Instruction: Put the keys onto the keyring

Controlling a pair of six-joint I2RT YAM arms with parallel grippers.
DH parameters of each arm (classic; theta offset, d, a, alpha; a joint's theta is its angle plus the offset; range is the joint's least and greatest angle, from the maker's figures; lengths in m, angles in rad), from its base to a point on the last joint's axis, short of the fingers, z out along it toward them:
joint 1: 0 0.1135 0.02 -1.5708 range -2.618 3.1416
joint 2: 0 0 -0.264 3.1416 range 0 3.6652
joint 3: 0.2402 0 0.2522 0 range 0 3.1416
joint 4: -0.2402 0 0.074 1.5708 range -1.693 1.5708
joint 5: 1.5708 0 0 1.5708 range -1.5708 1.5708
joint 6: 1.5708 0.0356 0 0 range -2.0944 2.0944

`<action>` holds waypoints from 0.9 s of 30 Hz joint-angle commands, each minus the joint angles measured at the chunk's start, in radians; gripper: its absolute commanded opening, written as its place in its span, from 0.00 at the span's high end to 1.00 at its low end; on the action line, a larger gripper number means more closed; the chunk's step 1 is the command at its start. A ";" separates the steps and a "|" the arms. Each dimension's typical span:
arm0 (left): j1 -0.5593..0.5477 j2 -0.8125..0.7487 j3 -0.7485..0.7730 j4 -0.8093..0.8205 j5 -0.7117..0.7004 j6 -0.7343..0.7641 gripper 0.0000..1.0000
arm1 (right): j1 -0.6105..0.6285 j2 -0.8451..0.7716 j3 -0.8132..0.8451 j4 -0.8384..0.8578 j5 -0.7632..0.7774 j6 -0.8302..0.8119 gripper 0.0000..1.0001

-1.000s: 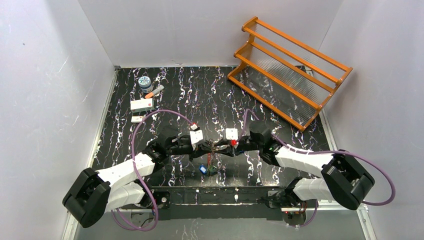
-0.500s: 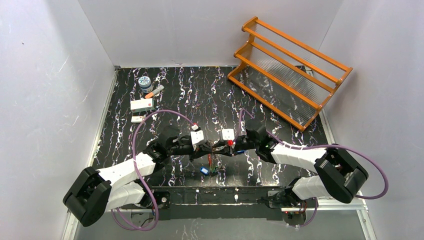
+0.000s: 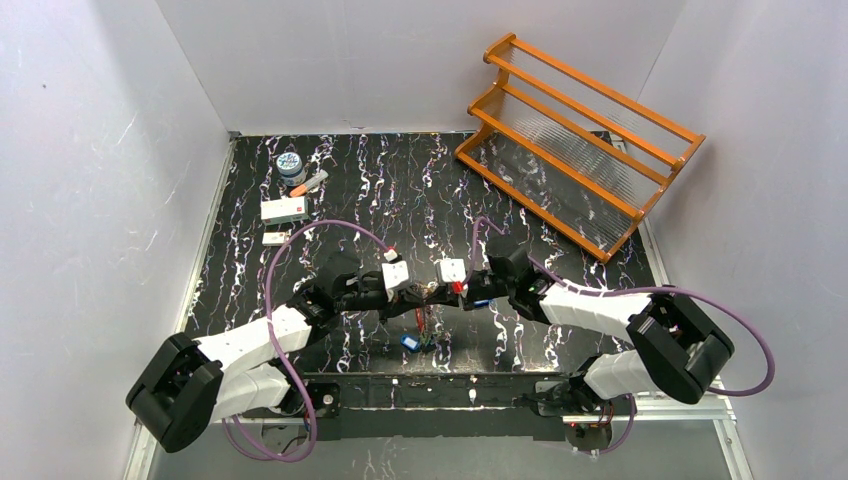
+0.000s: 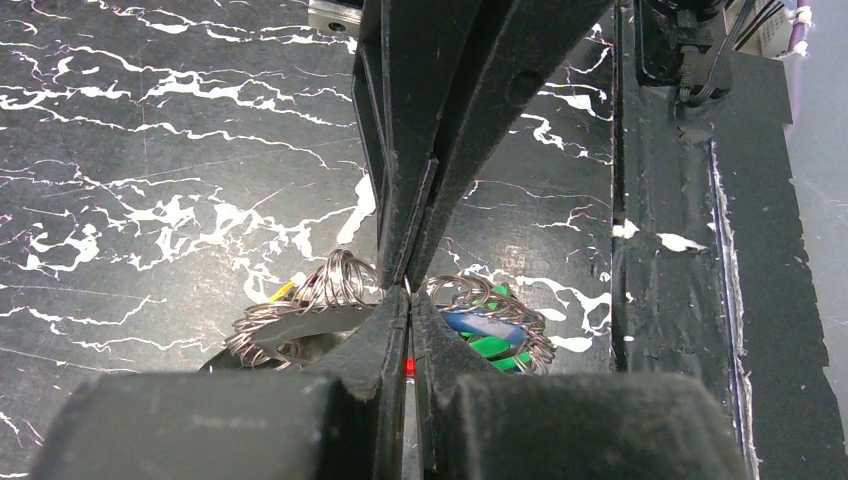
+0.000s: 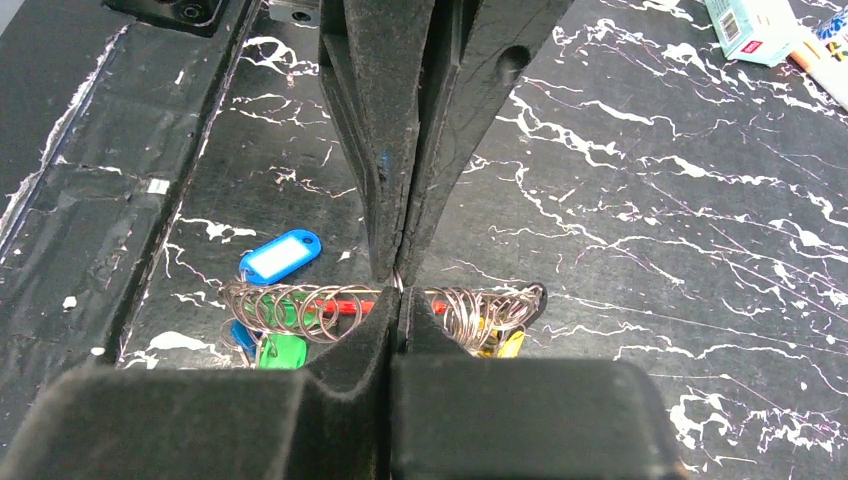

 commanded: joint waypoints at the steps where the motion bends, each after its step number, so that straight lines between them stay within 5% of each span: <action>1: -0.008 -0.008 0.015 0.015 -0.027 0.001 1.00 | 0.002 0.006 0.060 -0.063 0.024 -0.042 0.99; 4: -0.009 -0.025 0.016 0.013 -0.091 -0.011 0.82 | 0.002 -0.002 0.081 -0.146 0.069 -0.052 0.99; 9: -0.017 -0.039 0.008 0.013 -0.160 0.000 0.73 | 0.002 -0.004 0.126 -0.312 0.148 -0.039 0.99; 19: -0.047 0.039 -0.017 0.109 -0.160 0.003 0.72 | 0.024 0.022 0.202 -0.609 0.326 -0.018 0.99; 27: -0.083 0.114 -0.030 0.234 -0.111 -0.005 0.74 | 0.027 -0.056 0.152 -0.523 0.259 -0.047 0.99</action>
